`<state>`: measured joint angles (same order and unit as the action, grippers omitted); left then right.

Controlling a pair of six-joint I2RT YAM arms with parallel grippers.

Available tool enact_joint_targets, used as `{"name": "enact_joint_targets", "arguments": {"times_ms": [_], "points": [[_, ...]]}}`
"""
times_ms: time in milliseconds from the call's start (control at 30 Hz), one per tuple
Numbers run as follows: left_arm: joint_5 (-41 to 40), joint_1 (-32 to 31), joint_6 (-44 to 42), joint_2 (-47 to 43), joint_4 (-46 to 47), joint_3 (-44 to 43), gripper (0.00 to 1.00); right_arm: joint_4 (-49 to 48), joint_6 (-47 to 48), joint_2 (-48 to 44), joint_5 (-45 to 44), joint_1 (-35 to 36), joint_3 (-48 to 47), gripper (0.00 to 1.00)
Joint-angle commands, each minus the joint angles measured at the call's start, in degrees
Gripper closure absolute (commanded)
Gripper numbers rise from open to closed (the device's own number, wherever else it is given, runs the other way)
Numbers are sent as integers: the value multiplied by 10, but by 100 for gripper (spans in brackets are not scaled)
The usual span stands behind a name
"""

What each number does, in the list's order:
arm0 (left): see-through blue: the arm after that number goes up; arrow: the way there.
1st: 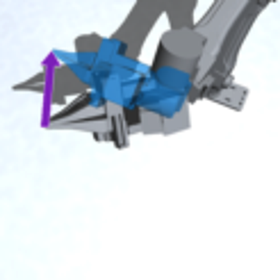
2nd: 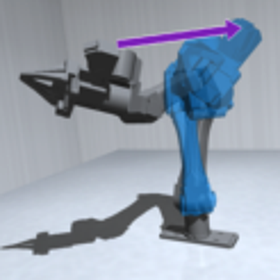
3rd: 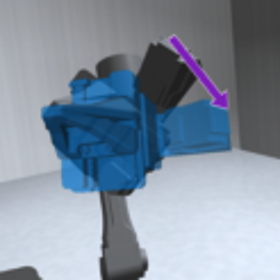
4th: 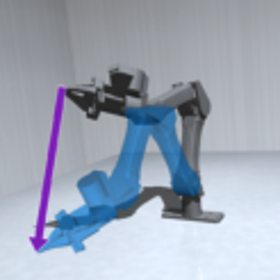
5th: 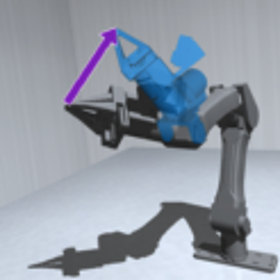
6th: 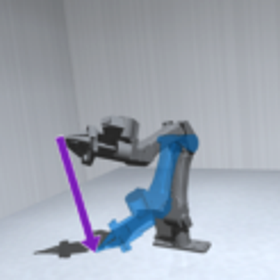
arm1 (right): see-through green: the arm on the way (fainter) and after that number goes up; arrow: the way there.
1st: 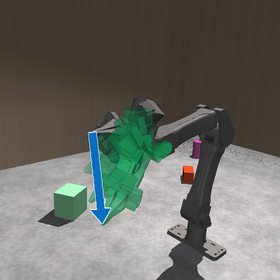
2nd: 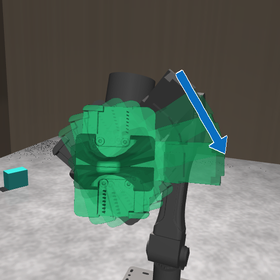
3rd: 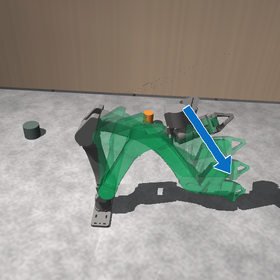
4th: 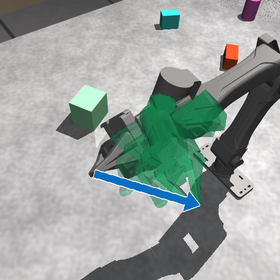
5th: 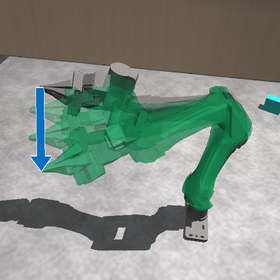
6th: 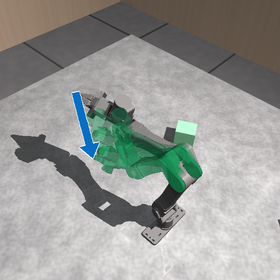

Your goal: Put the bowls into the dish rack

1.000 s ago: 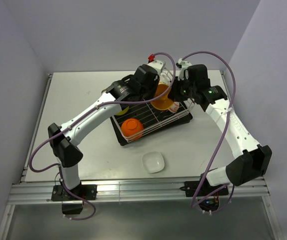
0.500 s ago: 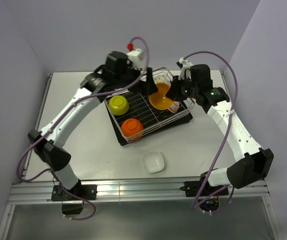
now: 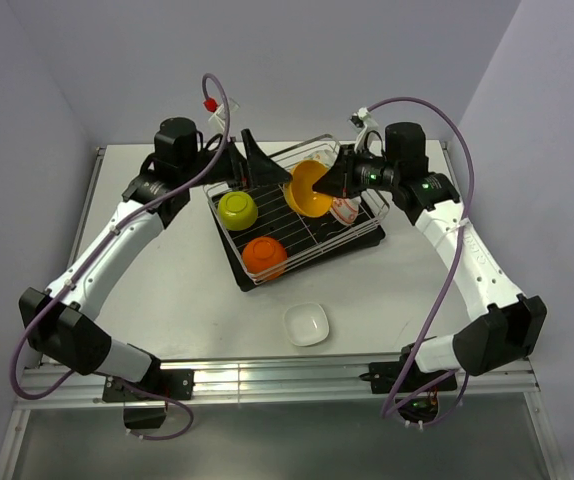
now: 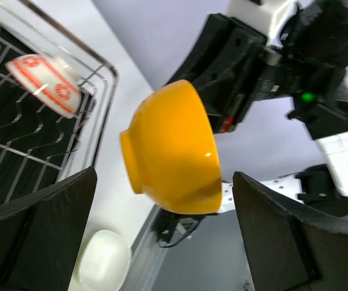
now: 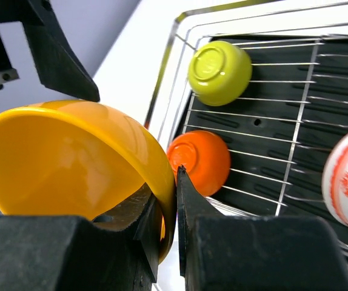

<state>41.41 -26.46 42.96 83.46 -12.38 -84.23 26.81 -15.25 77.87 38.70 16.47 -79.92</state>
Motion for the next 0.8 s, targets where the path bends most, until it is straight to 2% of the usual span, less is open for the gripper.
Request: {"name": "enact_joint_targets", "arguments": {"times_ms": [0,500,567,700,767], "points": [[39,-1,62,-29,75,21,0,-55,-25,3,52,-1,-25,100],[19,-52,83,-29,73,60,0,-47,-18,4,44,6,-27,100],[19,-52,88,-31,87,65,4,-46,-15,4,45,7,-25,100],[15,-53,94,-31,96,65,22,-46,-17,2,48,8,-19,100],[12,-55,95,-30,98,65,24,-47,-20,4,51,9,-18,100]]}}
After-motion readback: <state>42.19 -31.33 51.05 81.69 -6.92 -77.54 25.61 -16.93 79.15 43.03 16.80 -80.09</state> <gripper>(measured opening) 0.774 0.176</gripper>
